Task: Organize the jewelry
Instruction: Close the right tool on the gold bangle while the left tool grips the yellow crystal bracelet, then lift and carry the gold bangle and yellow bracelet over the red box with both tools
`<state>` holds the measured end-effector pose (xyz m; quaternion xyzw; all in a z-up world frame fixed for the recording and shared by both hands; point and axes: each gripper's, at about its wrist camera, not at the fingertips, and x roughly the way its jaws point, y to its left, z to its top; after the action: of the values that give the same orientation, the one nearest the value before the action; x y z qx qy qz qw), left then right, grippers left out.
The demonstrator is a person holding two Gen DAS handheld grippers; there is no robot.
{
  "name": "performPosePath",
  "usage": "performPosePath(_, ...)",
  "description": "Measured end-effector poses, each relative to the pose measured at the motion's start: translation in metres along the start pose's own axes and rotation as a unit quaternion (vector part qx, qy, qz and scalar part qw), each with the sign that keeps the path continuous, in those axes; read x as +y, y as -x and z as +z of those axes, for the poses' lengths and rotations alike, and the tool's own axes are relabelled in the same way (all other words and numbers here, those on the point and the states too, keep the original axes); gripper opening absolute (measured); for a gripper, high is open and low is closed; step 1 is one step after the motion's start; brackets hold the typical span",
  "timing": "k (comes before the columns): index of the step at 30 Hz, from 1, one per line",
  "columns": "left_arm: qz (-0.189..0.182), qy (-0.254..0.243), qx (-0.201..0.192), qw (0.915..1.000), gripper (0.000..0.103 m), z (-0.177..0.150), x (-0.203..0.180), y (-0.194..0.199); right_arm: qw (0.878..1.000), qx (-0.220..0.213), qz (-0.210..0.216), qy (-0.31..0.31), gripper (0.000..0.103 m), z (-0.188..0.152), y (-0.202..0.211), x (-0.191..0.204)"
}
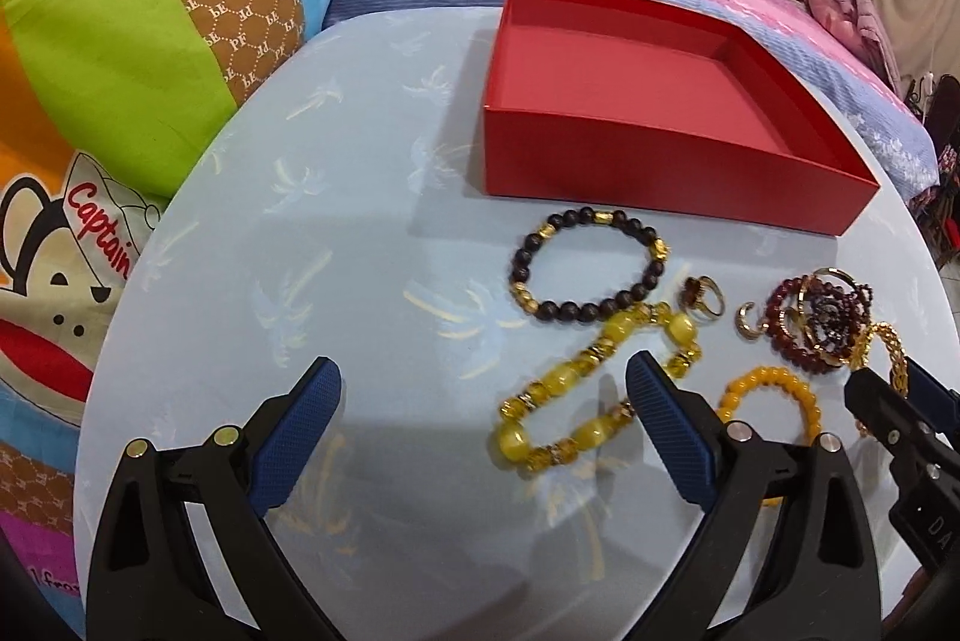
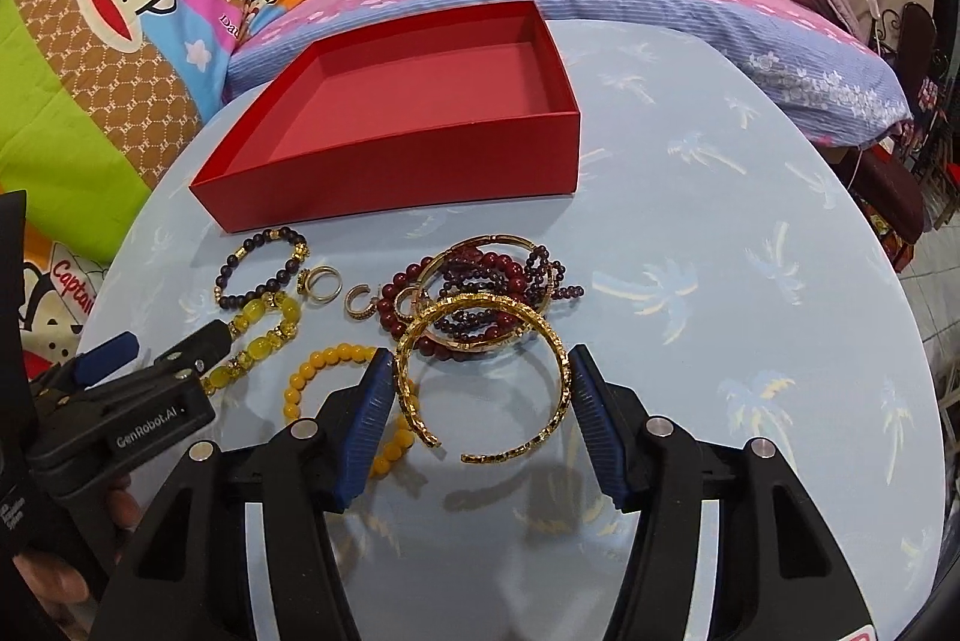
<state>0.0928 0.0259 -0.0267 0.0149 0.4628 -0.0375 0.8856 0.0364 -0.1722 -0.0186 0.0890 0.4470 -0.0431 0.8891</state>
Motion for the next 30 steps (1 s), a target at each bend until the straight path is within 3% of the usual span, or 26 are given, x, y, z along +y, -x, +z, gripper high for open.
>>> performPosePath(4, -0.010, -0.005, 0.015, 0.9998, 0.080, -0.003, -0.002, -0.010, 1.000, 0.006, 0.001, 0.002, 0.056, 0.000, -0.004, 0.001)
performPosePath(6, -0.005, -0.015, 0.006, 0.9999, 0.080, -0.004, -0.006, -0.010, 1.000, 0.008, 0.002, 0.004, 0.056, 0.000, -0.005, 0.001)
performPosePath(9, -0.013, -0.022, 0.002, 0.9997, 0.071, -0.003, -0.009, -0.009, 1.000, 0.011, 0.003, 0.005, 0.056, 0.000, -0.007, 0.003)
performPosePath(12, -0.022, -0.031, -0.003, 0.9993, 0.050, -0.002, -0.015, -0.007, 1.000, 0.012, 0.003, 0.005, 0.057, 0.000, -0.007, 0.003)
performPosePath(15, -0.038, -0.037, 0.002, 0.9986, 0.015, 0.001, -0.020, -0.004, 1.000, 0.009, 0.003, 0.007, 0.057, -0.001, -0.004, 0.003)
performPosePath(16, -0.048, -0.032, 0.007, 0.9983, 0.009, 0.002, -0.019, -0.004, 1.000, 0.008, 0.004, 0.007, 0.057, -0.001, -0.003, 0.004)
performPosePath(19, -0.071, -0.019, 0.016, 0.9972, 0.009, 0.003, -0.017, 0.000, 1.000, 0.000, 0.004, 0.010, 0.057, -0.001, 0.003, 0.004)
performPosePath(30, -0.097, -0.023, -0.021, 0.9947, 0.009, 0.017, -0.017, 0.054, 0.999, -0.025, 0.024, 0.020, 0.057, 0.015, 0.030, 0.005)
